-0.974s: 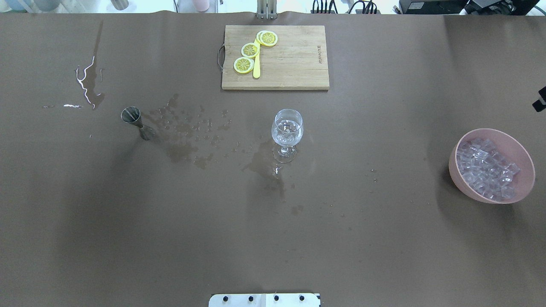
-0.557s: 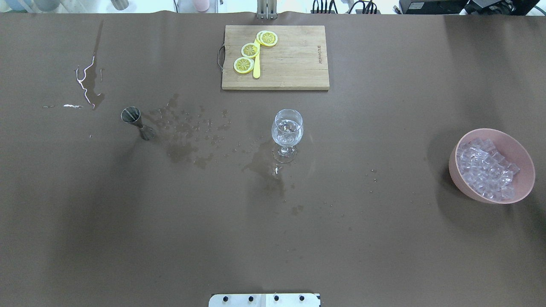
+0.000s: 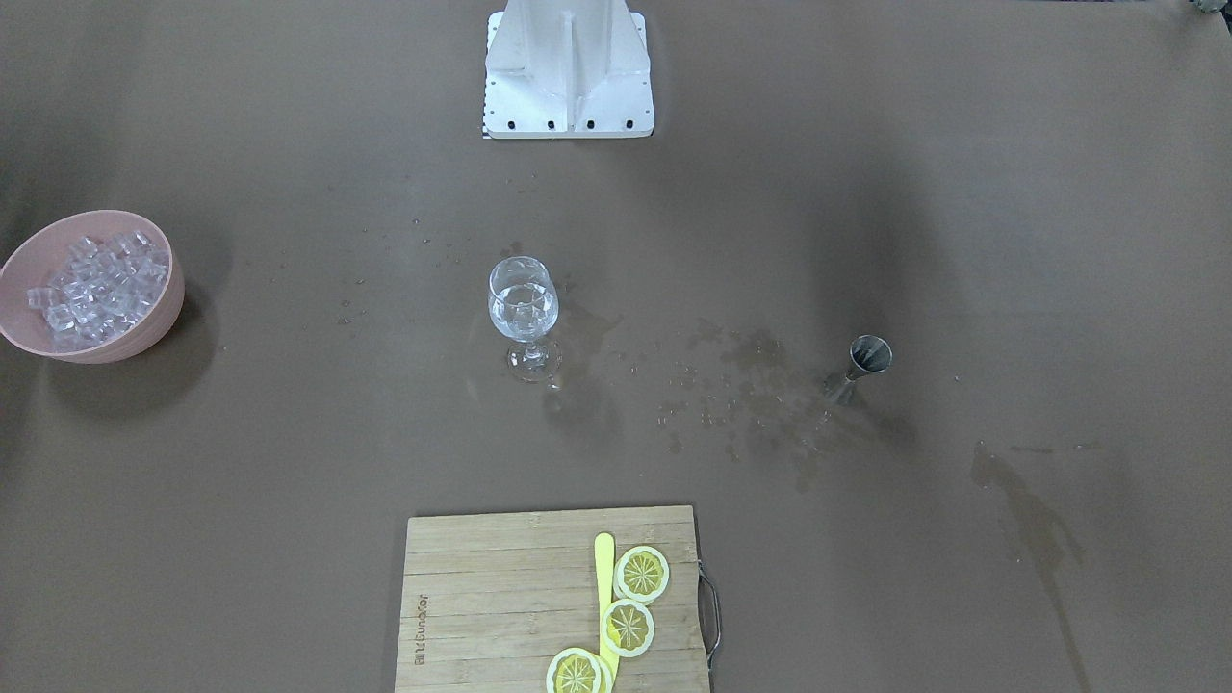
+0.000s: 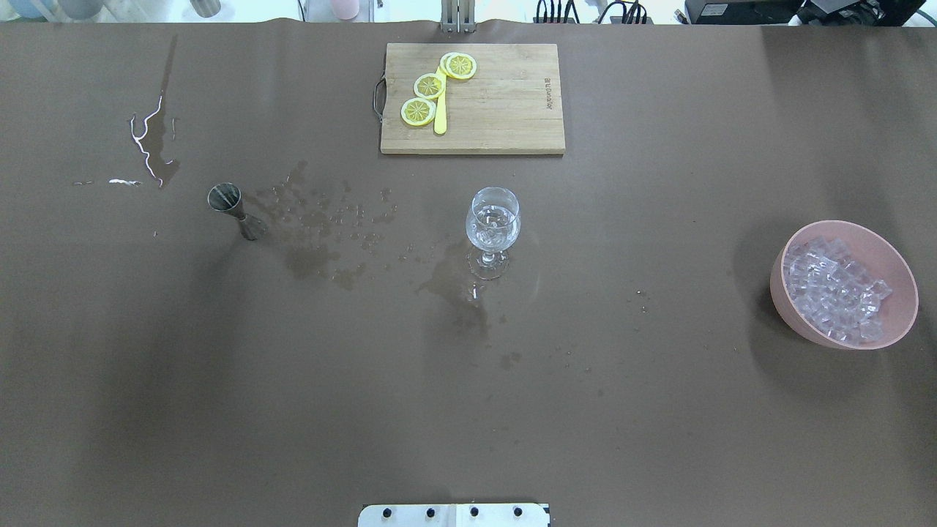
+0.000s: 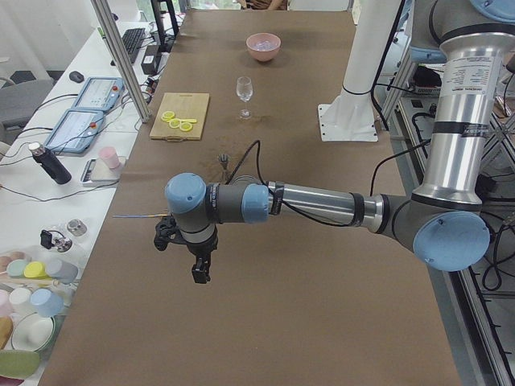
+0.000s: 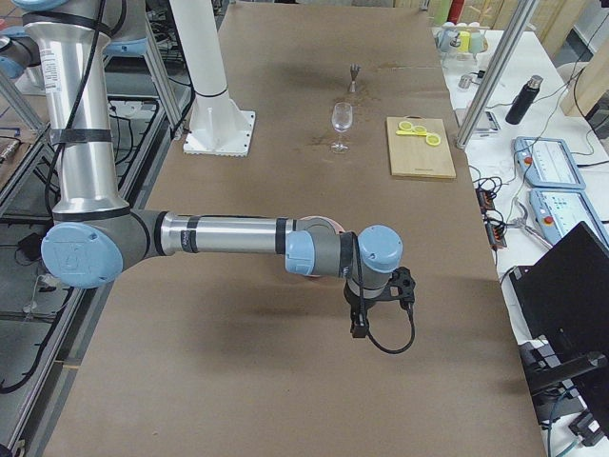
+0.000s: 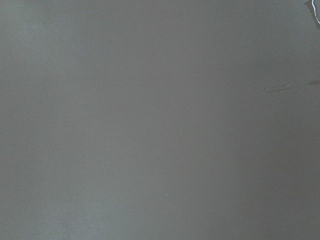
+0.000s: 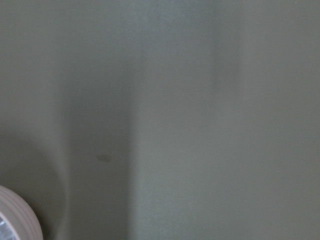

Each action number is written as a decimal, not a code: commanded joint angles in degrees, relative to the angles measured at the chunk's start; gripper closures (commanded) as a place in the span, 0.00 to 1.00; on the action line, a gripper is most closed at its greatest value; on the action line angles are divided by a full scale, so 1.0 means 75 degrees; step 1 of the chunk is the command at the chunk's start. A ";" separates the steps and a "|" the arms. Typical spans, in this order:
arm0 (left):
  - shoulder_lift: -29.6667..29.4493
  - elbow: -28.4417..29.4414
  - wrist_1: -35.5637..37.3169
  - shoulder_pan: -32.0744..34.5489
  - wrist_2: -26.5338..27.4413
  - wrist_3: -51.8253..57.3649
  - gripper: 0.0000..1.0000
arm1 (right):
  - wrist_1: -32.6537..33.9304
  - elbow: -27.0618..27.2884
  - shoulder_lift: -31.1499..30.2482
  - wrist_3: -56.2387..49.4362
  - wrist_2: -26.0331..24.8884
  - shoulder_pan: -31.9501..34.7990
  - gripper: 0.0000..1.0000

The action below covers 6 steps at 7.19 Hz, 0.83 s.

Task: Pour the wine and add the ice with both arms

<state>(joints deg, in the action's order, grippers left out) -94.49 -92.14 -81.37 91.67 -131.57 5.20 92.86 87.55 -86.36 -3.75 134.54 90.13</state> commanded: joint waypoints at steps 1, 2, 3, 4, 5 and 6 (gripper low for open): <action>0.0328 -0.0032 -0.0013 0.0315 0.0000 0.0021 0.02 | 0.0040 -0.0001 -0.0016 0.0032 0.0026 0.0099 0.00; 0.0399 -0.0066 -0.0013 0.0386 0.0000 -0.0002 0.02 | 0.0040 -0.0001 -0.0016 0.0032 0.0038 0.0146 0.00; 0.0388 -0.0067 -0.0002 0.0375 0.0000 -0.0014 0.02 | 0.0040 -0.0001 -0.0016 0.0032 0.0038 0.0181 0.00; 0.0388 -0.0044 -0.0002 0.0375 0.0000 -0.0014 0.02 | 0.0040 0.0010 -0.0028 0.0032 0.0050 0.0240 0.00; 0.0388 -0.0043 -0.0002 0.0375 0.0000 -0.0014 0.02 | 0.0052 0.0010 -0.0028 0.0043 0.0038 0.0263 0.00; 0.0377 -0.0043 -0.0002 0.0375 0.0000 -0.0014 0.02 | 0.0052 0.0010 -0.0028 0.0043 0.0038 0.0275 0.00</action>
<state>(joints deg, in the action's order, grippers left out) -91.61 -92.49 -81.39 94.47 -131.57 5.10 93.22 87.61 -86.56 -3.46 134.84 92.00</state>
